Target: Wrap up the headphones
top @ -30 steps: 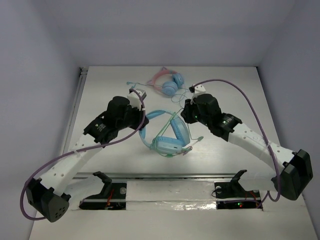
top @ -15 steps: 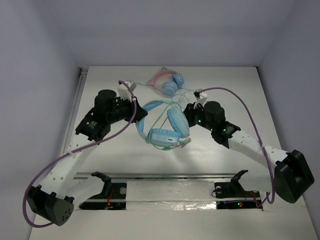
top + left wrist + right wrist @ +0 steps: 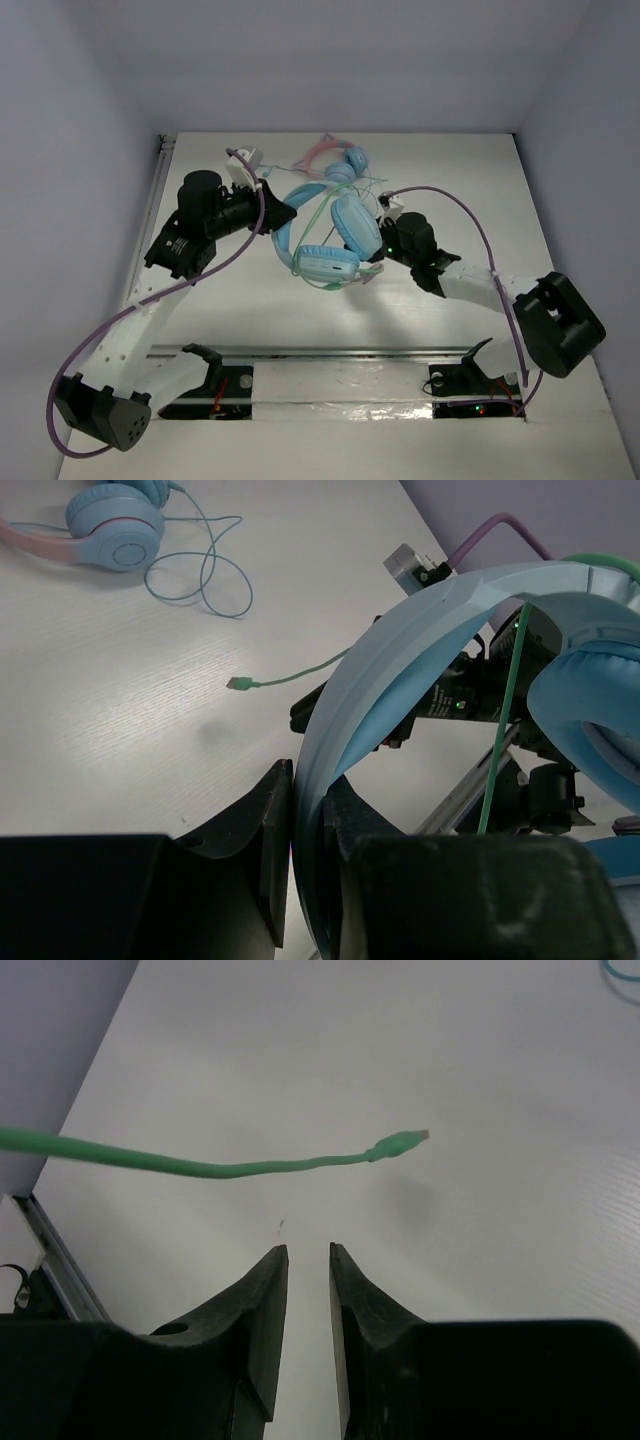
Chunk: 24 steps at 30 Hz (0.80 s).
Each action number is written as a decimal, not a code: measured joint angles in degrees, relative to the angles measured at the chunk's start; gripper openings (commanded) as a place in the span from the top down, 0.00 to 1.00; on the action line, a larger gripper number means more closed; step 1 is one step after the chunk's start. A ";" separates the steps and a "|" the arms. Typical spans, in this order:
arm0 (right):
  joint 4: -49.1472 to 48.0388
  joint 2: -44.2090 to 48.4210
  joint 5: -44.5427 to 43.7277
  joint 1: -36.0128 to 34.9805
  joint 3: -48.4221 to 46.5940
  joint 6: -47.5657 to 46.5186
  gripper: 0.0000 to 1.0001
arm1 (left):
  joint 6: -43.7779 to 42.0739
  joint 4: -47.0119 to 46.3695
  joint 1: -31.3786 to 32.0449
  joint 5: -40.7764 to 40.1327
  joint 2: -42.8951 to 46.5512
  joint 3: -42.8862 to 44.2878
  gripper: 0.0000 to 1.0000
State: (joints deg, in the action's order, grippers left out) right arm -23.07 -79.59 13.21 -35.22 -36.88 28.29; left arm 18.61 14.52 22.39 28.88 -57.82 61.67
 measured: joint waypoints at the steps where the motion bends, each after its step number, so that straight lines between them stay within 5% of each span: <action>1: -0.87 -0.61 0.04 0.00 0.00 0.00 0.70 | 0.20 -0.15 0.00 0.02 -0.11 0.13 1.00; 24: -3.13 3.45 -5.97 0.02 1.27 -1.95 0.63 | 2.80 0.00 0.00 -0.02 -1.57 2.99 1.00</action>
State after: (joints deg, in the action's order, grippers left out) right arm -26.20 -76.14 7.25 -35.20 -35.62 26.35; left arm 21.41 14.52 22.39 28.86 -59.40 64.66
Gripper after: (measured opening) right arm 0.371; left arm 0.103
